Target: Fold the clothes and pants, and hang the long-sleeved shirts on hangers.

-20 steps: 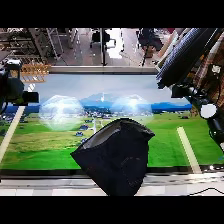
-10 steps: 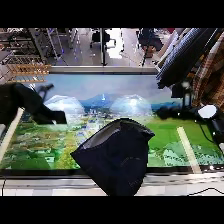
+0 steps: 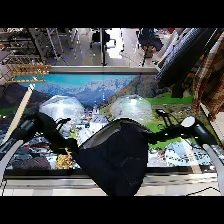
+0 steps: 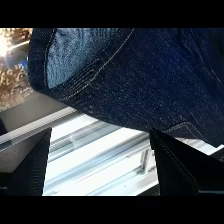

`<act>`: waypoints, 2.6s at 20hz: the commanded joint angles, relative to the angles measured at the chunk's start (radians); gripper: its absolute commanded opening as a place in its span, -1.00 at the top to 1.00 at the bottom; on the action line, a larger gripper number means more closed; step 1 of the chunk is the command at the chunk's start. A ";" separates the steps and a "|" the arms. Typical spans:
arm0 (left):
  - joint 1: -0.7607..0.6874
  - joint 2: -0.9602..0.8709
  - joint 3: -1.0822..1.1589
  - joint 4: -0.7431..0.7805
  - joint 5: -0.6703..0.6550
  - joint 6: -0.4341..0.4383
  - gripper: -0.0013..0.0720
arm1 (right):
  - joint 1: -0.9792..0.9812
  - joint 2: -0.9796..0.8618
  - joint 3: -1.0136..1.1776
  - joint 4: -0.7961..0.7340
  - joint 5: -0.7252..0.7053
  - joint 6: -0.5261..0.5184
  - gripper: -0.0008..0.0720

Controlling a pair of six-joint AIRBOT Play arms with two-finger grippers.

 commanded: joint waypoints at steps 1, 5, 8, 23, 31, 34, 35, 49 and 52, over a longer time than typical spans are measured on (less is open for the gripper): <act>-0.012 -0.009 -0.043 -0.036 -0.051 0.005 -0.98 | 0.088 -0.092 0.005 0.013 -0.148 -0.034 -0.63; -0.063 -0.090 -0.043 -0.039 -0.058 -0.018 -0.98 | 0.155 -0.193 0.055 -0.018 -0.188 0.019 -0.58; -0.094 -0.151 -0.043 -0.040 -0.166 -0.055 -0.74 | 0.157 -0.200 0.055 -0.019 -0.195 0.026 0.06; -0.010 0.057 0.915 -0.121 0.006 0.115 0.93 | 0.157 0.587 0.193 0.047 0.116 0.107 0.90; -0.034 0.065 1.004 -0.224 -0.173 0.174 0.93 | 0.157 0.745 0.521 0.324 -0.025 0.250 0.89; -0.033 -0.048 0.985 -0.217 -0.199 0.199 0.93 | 0.157 0.579 0.520 0.302 -0.014 0.281 0.89; -0.030 -0.105 0.985 -0.212 -0.199 0.225 0.93 | 0.158 0.490 0.520 0.304 -0.014 0.281 0.89; 0.320 -0.488 0.944 -0.119 0.150 -0.019 -0.67 | 0.264 -0.251 0.535 0.197 -0.258 0.296 -0.57; 0.262 -0.396 0.766 -0.061 0.143 -0.018 -0.67 | 0.154 -0.246 0.523 0.147 -0.049 0.349 -0.57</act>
